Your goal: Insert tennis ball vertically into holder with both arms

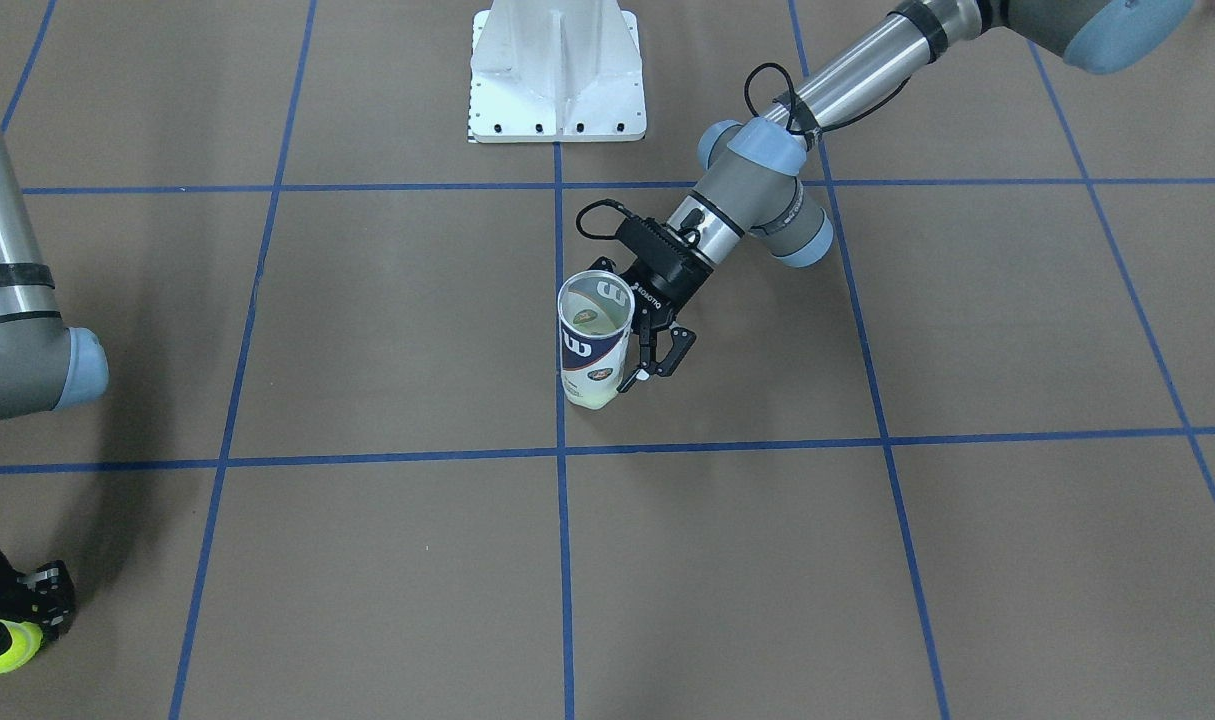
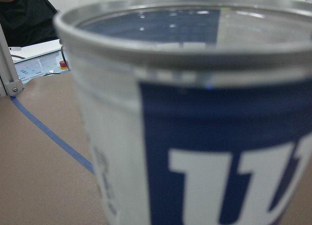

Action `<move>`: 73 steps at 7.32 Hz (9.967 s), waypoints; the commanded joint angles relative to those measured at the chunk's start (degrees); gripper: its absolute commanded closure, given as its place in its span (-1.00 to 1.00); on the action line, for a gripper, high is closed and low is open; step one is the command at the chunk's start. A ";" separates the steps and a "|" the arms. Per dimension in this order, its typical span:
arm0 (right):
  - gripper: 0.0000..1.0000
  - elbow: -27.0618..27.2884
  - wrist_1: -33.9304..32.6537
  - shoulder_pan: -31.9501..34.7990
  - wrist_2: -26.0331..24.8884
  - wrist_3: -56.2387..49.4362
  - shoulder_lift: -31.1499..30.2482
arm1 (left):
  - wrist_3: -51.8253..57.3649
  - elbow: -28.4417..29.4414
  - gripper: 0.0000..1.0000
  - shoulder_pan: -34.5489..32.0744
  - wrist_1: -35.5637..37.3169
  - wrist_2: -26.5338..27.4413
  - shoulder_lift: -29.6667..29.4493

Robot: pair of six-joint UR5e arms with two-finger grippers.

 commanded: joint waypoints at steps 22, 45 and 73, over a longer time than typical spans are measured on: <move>1.00 39.05 -51.10 -19.95 17.46 52.23 24.94 | 0.00 -0.09 -0.97 0.03 0.08 -0.11 -0.51; -0.98 47.39 -51.45 -19.08 17.90 51.62 18.71 | -0.09 -5.97 -0.98 -0.94 0.25 -0.55 5.54; -0.98 44.15 -49.61 26.27 26.33 -23.43 -29.63 | 28.64 -18.02 -0.99 -67.30 75.74 -54.77 31.75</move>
